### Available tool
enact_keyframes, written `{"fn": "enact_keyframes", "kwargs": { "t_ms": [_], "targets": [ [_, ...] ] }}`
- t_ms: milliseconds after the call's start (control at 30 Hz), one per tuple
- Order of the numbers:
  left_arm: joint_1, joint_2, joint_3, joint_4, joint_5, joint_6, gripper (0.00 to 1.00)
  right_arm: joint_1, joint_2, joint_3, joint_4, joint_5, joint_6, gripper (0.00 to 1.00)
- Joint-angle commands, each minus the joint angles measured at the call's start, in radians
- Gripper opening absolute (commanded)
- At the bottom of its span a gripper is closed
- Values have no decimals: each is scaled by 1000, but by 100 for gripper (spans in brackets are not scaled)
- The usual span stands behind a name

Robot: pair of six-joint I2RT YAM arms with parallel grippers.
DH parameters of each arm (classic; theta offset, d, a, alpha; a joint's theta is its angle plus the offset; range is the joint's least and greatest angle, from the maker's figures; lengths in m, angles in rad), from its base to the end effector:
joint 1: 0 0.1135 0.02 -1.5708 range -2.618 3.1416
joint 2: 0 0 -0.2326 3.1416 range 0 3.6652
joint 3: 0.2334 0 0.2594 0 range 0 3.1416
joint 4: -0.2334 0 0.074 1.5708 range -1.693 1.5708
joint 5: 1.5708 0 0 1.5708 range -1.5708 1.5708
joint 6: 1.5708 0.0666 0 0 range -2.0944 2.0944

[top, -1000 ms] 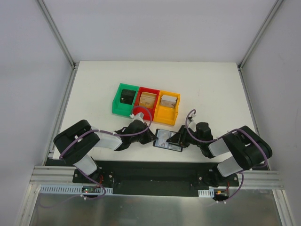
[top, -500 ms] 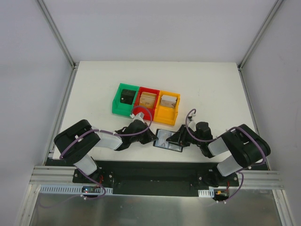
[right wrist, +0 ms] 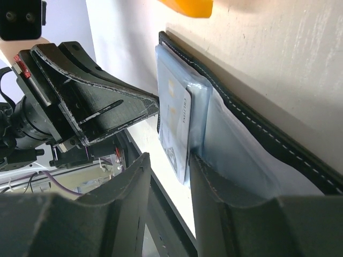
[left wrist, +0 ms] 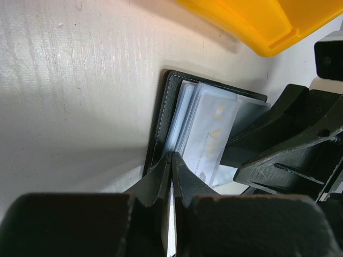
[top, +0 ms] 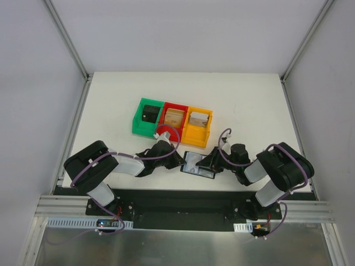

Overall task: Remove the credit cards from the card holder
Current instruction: Remove the credit card from the card holder.

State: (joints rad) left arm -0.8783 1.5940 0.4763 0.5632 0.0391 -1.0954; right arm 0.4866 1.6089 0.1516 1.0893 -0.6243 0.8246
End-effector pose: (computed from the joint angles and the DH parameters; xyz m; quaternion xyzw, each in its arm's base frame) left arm 0.1955 -0.2397 0.0714 -0.0852 0.8694 -0.4153 0.2539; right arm 0.1909 0.1450 0.0559 -0.0393 0.8027 0.5290 0.2725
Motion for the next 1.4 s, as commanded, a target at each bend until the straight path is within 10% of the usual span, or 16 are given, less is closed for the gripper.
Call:
{"fn": "enact_keyframes", "kwargs": {
  "t_ms": [0,1367],
  "targets": [
    [-33,66,-10,-169,19,52,0,14,-1,36,150,3,27,37],
    [-68,90,50,-169,51,123,0,55,17,72,199,-38,34,36]
  ]
}}
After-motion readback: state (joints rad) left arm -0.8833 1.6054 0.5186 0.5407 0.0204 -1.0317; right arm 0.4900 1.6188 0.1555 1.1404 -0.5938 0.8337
